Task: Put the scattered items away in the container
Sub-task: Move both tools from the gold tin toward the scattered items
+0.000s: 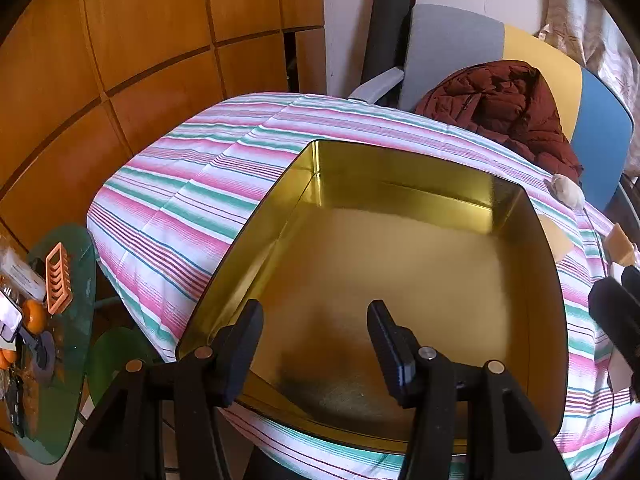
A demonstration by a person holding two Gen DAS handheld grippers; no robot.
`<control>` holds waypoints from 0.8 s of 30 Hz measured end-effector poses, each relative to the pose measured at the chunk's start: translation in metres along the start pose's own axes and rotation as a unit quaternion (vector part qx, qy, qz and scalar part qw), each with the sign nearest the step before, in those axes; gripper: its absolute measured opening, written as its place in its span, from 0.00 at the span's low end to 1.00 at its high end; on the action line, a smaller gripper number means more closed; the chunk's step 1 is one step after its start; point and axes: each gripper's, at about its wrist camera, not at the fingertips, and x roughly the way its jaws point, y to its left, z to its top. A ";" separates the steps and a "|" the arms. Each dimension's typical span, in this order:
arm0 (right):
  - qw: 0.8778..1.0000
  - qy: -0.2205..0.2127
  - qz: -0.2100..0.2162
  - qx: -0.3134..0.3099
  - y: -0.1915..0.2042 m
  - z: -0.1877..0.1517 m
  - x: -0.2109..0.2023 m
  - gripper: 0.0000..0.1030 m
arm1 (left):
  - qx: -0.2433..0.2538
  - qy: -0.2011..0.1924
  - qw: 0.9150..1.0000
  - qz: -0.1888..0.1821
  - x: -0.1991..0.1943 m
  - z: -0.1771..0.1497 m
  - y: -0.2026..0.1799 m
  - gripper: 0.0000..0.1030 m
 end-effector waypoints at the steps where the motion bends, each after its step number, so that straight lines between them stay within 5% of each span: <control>1: 1.000 -0.002 0.001 0.001 -0.001 0.000 -0.001 1.00 | 0.002 -0.001 1.000 -0.002 -0.001 0.000 -0.001 0.53; 14: 0.999 -0.010 -0.023 0.037 -0.035 -0.008 -0.019 1.00 | 0.029 -0.006 0.999 -0.023 -0.007 -0.009 -0.024 0.53; 24: 0.995 -0.001 -0.076 0.068 -0.087 -0.022 -0.044 1.00 | 0.106 -0.025 0.988 -0.112 -0.028 -0.023 -0.072 0.53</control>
